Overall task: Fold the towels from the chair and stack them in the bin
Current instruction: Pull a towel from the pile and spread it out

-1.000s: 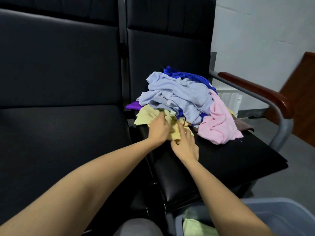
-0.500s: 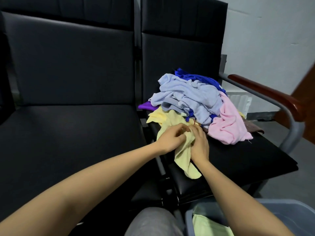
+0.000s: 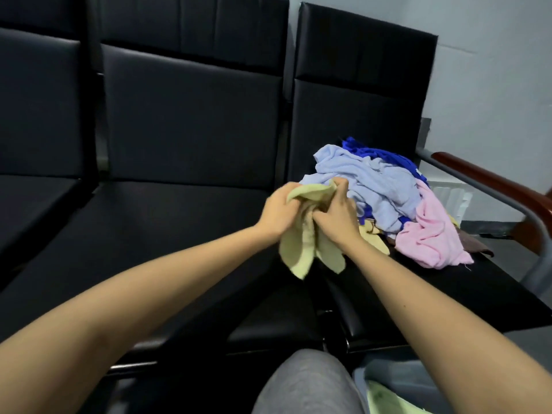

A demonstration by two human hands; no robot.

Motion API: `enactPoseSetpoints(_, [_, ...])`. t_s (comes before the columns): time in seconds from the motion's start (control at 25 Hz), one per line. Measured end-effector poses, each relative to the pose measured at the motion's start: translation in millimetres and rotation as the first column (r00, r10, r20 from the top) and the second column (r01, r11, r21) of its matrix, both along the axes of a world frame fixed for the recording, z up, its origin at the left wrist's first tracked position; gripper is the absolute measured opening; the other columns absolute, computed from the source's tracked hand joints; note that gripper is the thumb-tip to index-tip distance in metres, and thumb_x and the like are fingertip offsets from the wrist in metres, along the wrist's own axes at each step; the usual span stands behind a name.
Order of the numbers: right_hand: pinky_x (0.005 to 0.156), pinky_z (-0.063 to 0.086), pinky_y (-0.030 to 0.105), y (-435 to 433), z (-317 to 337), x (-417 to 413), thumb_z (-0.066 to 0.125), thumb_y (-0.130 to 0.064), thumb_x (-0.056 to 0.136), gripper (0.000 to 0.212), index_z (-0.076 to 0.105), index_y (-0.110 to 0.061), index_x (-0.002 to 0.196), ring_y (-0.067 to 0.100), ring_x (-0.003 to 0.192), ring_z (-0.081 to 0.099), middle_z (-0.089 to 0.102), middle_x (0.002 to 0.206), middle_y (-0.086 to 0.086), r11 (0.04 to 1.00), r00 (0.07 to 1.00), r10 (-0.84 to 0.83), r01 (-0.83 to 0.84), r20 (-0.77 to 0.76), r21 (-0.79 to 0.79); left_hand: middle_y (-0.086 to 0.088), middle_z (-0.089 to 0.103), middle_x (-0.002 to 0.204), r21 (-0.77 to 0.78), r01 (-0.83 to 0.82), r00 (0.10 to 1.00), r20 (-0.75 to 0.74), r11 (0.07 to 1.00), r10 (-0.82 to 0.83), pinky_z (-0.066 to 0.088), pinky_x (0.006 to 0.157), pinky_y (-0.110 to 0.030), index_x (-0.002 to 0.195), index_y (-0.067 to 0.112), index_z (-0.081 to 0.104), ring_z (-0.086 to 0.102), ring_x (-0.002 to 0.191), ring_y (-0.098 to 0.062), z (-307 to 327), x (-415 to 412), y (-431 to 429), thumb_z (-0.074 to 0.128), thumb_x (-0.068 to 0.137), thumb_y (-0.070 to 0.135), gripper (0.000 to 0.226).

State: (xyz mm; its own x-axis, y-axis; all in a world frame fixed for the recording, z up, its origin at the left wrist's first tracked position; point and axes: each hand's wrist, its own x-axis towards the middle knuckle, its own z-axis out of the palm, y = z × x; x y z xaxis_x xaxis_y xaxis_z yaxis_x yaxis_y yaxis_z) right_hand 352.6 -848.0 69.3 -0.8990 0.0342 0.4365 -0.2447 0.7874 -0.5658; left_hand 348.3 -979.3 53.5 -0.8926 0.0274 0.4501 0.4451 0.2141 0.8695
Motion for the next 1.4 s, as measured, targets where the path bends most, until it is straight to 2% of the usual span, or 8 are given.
enactPoseSetpoints(0.28, [0.071, 0.042, 0.023, -120.3, 31.6, -3.1, 0.053, -0.004, 0.085, 0.053, 0.028, -0.016, 0.129, 0.01, 0.081, 0.049, 0.048, 0.095, -0.002, 0.83, 0.765, 0.558, -0.524, 0.321, -0.192, 0.003, 0.059, 0.073, -0.338, -0.153, 0.979, 0.075, 0.929, 0.188, 0.038, 0.058, -0.021, 0.078, 0.013, 0.064, 0.051, 0.066, -0.007, 36.9, 10.4, -124.5, 0.048, 0.08, 0.001, 0.02])
enactPoseSetpoints(0.44, [0.094, 0.042, 0.03, -166.9, 35.8, -24.5, 0.046, -0.011, 0.092, 0.045, 0.046, -0.028, 0.134, 0.015, 0.113, 0.052, 0.056, 0.127, -0.004, 0.784, 0.778, 0.565, -0.61, 0.276, 0.116, 0.001, 0.061, 0.087, -0.554, -0.1, 0.975, 0.109, 0.827, 0.191, 0.043, 0.069, -0.025, 0.093, 0.013, 0.064, 0.054, 0.077, -0.01, 45.7, 13.6, -189.4, 0.058, 0.082, 0.008, 0.013])
enactPoseSetpoints(0.6, [0.089, 0.051, 0.04, -182.8, 32.0, -39.2, 0.038, -0.006, 0.081, 0.048, 0.067, -0.044, 0.083, 0.017, 0.1, 0.06, 0.068, 0.102, -0.009, 0.794, 0.786, 0.493, -0.582, 0.374, 0.176, 0.0, 0.061, 0.1, -0.828, 0.128, 0.937, 0.282, 0.546, 0.208, 0.046, 0.075, -0.026, 0.11, 0.011, 0.06, 0.057, 0.091, -0.015, 38.0, 19.7, -249.1, 0.064, 0.079, 0.009, 0.031])
enactPoseSetpoints(0.76, [0.059, 0.039, 0.032, -177.6, 34.3, -51.9, 0.04, -0.004, 0.077, 0.053, 0.061, -0.04, 0.045, 0.018, 0.065, 0.047, 0.051, 0.058, -0.004, 0.859, 0.865, 0.394, -0.467, 0.311, 0.209, 0.003, 0.06, 0.087, -0.825, 0.134, 0.916, 0.315, 0.549, 0.249, 0.044, 0.069, -0.027, 0.087, 0.016, 0.061, 0.056, 0.084, -0.015, 42.5, 14.5, -284.7, 0.056, 0.084, 0.009, 0.009])
enactPoseSetpoints(1.0, [0.037, 0.041, 0.02, -160.1, 57.9, -72.8, 0.048, -0.003, 0.09, 0.02, 0.057, -0.007, 0.073, 0.016, 0.045, 0.05, 0.053, 0.062, 0.009, 0.967, 0.843, 0.255, -0.228, 0.474, -0.114, -0.01, 0.064, 0.079, -0.833, -0.029, 0.849, 0.271, 0.553, 0.453, 0.049, 0.046, -0.02, 0.09, 0.01, 0.061, 0.065, 0.061, -0.02, 67.5, -9.3, -303.2, 0.035, 0.086, 0.005, 0.027])
enactPoseSetpoints(1.16, [0.048, 0.056, 0.024, -171.2, 79.5, -86.4, 0.044, 0.008, 0.093, 0.016, 0.053, -0.003, 0.1, 0.017, 0.069, 0.064, 0.058, 0.097, 0.013, 0.762, 0.806, 0.374, 0.015, 0.46, -0.647, -0.01, 0.063, 0.076, -0.638, -0.291, 0.804, 0.24, 0.713, 0.543, 0.061, 0.064, -0.038, 0.093, 0.001, 0.066, 0.07, 0.072, -0.029, 83.2, -27.2, -310.0, 0.036, 0.083, 0.0, 0.032])
enactPoseSetpoints(1.32, [0.062, 0.056, 0.032, -176.0, 102.6, -90.5, 0.048, 0.006, 0.092, 0.022, 0.057, -0.011, 0.103, 0.022, 0.094, 0.06, 0.059, 0.103, 0.011, 0.605, 0.891, 0.377, -0.029, 0.254, -0.796, -0.015, 0.062, 0.098, -0.149, -0.518, 0.813, 0.22, 0.842, 0.539, 0.06, 0.067, -0.036, 0.094, 0.009, 0.066, 0.066, 0.086, -0.031, 108.1, -36.8, -308.6, 0.045, 0.084, -0.007, 0.028])
enactPoseSetpoints(1.4, [0.073, 0.053, 0.032, -173.2, 107.6, -87.5, 0.047, 0.004, 0.091, 0.025, 0.061, -0.014, 0.102, 0.019, 0.096, 0.059, 0.06, 0.1, 0.008, 0.649, 0.923, 0.344, -0.099, 0.174, -0.755, -0.01, 0.063, 0.093, -0.186, -0.579, 0.794, 0.09, 0.794, 0.601, 0.052, 0.063, -0.027, 0.094, 0.012, 0.067, 0.062, 0.084, -0.023, 114.1, -30.6, -302.7, 0.042, 0.082, -0.006, 0.032])
